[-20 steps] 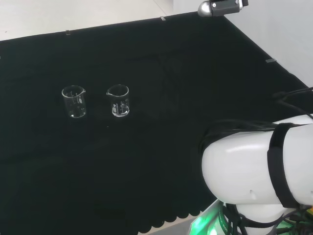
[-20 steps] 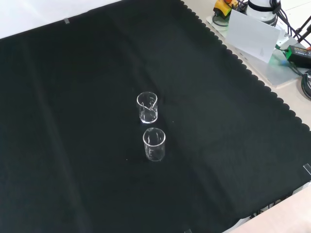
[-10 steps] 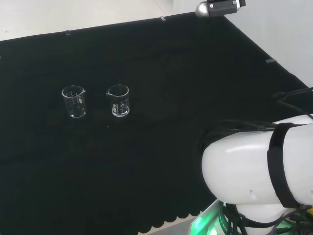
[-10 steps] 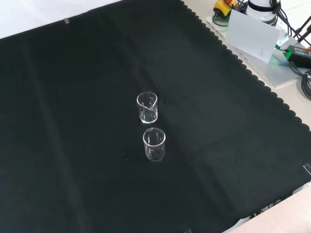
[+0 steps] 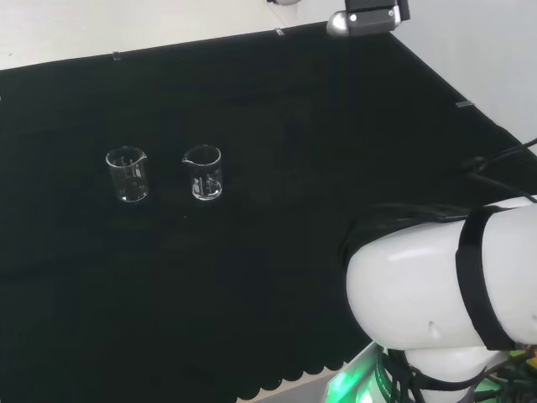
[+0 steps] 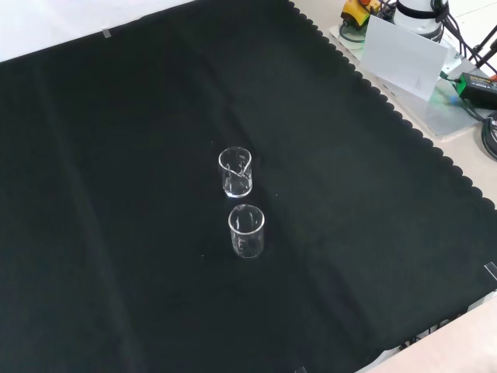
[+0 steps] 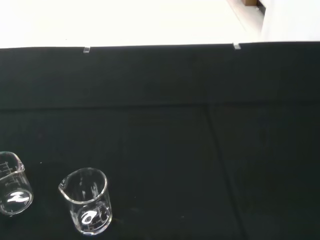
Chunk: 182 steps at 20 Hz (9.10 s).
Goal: Pick up the beaker on the right.
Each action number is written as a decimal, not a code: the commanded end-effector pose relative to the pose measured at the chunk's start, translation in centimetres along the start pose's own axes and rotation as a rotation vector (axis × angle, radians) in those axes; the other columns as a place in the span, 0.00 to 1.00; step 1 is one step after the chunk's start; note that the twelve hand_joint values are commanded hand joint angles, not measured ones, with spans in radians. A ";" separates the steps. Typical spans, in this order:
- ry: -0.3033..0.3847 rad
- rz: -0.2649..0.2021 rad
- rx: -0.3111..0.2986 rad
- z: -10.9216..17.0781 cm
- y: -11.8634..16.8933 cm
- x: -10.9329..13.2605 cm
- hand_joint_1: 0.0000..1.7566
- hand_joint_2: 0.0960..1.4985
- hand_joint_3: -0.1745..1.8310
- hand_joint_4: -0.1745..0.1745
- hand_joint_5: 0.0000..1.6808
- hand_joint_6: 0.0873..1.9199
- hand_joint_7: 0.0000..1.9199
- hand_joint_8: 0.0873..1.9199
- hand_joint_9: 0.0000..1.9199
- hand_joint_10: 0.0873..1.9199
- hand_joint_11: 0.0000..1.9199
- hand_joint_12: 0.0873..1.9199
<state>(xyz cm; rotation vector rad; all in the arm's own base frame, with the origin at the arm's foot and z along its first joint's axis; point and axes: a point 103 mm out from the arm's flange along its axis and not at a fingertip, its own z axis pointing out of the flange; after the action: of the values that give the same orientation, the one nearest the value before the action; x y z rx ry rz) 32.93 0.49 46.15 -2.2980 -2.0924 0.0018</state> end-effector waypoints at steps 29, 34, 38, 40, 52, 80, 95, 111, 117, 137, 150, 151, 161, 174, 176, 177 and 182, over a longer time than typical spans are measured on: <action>0.267 -0.022 0.136 16.6 13.1 -6.0 0.33 0.55 0.52 0.29 0.08 0.00 0.00 0.19 0.03 0.35 0.00 0.48; 0.267 -0.042 0.153 17.9 13.7 -5.9 0.33 0.55 0.53 0.28 0.08 0.00 0.00 0.19 0.03 0.35 0.00 0.48; 0.274 -0.055 0.167 18.9 14.1 -5.6 0.33 0.55 0.53 0.28 0.08 0.00 0.00 0.20 0.03 0.35 0.00 0.48; 0.275 -0.058 0.174 19.5 14.4 -5.5 0.33 0.54 0.53 0.28 0.08 0.00 0.00 0.20 0.03 0.35 0.00 0.48; 0.301 -0.047 0.206 21.7 15.1 -5.7 0.33 0.54 0.53 0.28 0.08 0.00 0.00 0.20 0.03 0.36 0.00 0.48; 0.485 -0.255 0.292 29.5 16.3 -1.4 0.51 0.34 0.61 0.22 0.12 0.00 0.03 0.29 0.09 0.36 0.00 0.51; 0.703 -0.365 0.275 32.3 16.5 -0.9 0.51 0.20 0.64 0.20 0.16 0.00 0.05 0.33 0.13 0.36 0.00 0.58; 0.849 -0.373 0.265 36.1 16.0 0.1 0.54 0.15 0.62 0.21 0.14 0.00 0.05 0.33 0.14 0.36 0.00 0.59; 0.909 -0.404 0.264 36.8 15.7 1.4 0.57 0.15 0.65 0.21 0.13 0.00 0.05 0.33 0.14 0.35 0.00 0.60; 0.973 -0.405 0.264 39.2 15.0 3.5 0.57 0.14 0.65 0.21 0.14 0.00 0.05 0.33 0.14 0.35 0.00 0.61; 1.019 -0.422 0.277 39.9 15.4 5.4 0.56 0.14 0.65 0.21 0.17 0.00 0.08 0.34 0.15 0.36 0.00 0.61; 1.022 -0.419 0.272 39.9 15.4 5.4 0.56 0.14 0.65 0.21 0.17 0.00 0.08 0.34 0.15 0.36 0.00 0.61; 1.025 -0.412 0.261 40.0 15.6 5.2 0.48 0.16 0.57 0.24 0.12 0.00 0.06 0.33 0.15 0.35 0.00 0.62; 1.003 -0.425 0.274 40.5 15.8 6.7 0.55 0.16 0.59 0.22 0.18 0.00 0.08 0.33 0.15 0.35 0.00 0.62; 0.999 -0.429 0.272 40.5 15.8 7.0 0.57 0.15 0.60 0.22 0.19 0.00 0.09 0.34 0.16 0.35 0.00 0.62; 1.001 -0.427 0.271 40.5 15.9 7.1 0.57 0.15 0.61 0.21 0.19 0.00 0.09 0.34 0.16 0.35 0.00 0.62; 0.994 -0.433 0.276 40.5 16.1 7.5 0.60 0.15 0.64 0.21 0.20 0.00 0.10 0.34 0.16 0.35 0.00 0.62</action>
<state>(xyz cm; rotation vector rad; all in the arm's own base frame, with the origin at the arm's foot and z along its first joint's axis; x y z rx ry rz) 48.52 7.18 5.41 -1.2217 -1.7783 -0.6700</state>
